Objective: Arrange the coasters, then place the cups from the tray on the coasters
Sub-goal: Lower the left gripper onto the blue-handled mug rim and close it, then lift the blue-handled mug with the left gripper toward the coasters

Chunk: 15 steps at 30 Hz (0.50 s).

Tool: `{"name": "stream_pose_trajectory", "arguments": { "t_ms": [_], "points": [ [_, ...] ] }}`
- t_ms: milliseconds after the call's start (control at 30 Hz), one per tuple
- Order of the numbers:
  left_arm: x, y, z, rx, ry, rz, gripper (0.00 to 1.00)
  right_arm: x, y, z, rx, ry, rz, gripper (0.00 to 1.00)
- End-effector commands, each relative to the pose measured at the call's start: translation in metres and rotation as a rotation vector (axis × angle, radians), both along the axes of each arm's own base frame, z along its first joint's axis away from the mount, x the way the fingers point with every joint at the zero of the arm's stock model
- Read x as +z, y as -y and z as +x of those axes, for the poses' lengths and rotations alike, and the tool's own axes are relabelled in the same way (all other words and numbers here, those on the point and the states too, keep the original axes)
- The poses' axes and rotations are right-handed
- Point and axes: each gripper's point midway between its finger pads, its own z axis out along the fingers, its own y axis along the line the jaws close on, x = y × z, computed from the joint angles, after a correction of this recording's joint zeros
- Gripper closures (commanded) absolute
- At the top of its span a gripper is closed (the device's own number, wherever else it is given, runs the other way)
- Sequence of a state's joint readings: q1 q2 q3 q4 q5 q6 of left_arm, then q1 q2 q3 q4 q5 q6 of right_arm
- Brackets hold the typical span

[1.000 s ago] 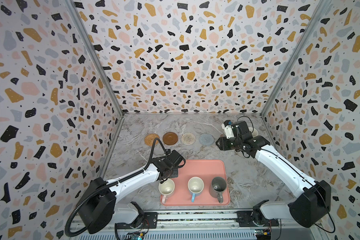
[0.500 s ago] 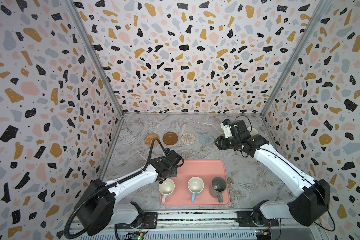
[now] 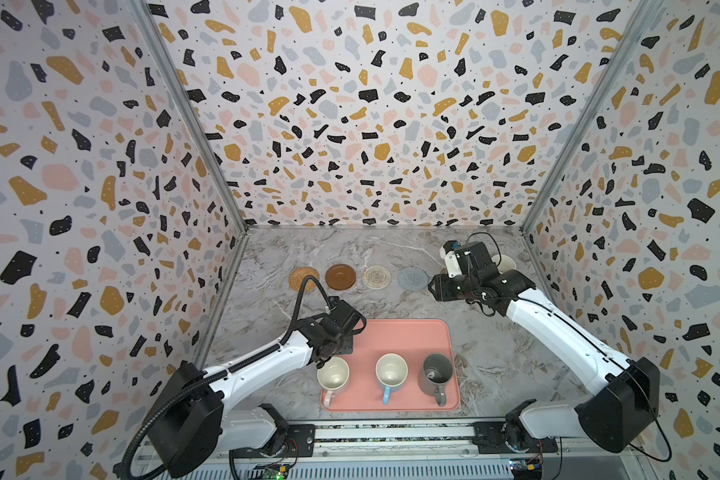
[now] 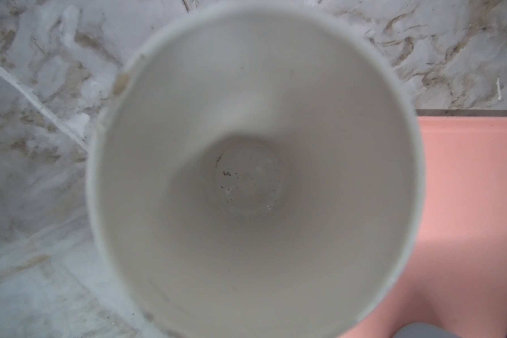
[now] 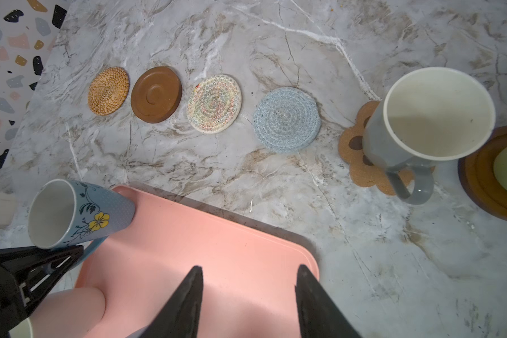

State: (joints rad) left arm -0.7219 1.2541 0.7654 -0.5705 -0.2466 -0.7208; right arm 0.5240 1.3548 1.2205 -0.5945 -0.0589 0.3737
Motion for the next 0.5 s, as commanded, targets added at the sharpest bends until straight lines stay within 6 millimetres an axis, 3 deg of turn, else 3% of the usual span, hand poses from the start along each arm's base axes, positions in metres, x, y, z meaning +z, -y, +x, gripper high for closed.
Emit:
{"name": "stream_pose_trajectory", "arguments": {
  "t_ms": [0,467],
  "points": [
    [0.027,0.004,0.018,0.017,0.1,-0.034,0.93,0.017,0.001,-0.001,-0.017,0.024,0.018,0.47],
    [0.062,0.023,0.042,-0.013,0.17,-0.057,0.94,0.029,0.003,0.001,-0.021,0.048,0.016,0.47]
  ]
}}
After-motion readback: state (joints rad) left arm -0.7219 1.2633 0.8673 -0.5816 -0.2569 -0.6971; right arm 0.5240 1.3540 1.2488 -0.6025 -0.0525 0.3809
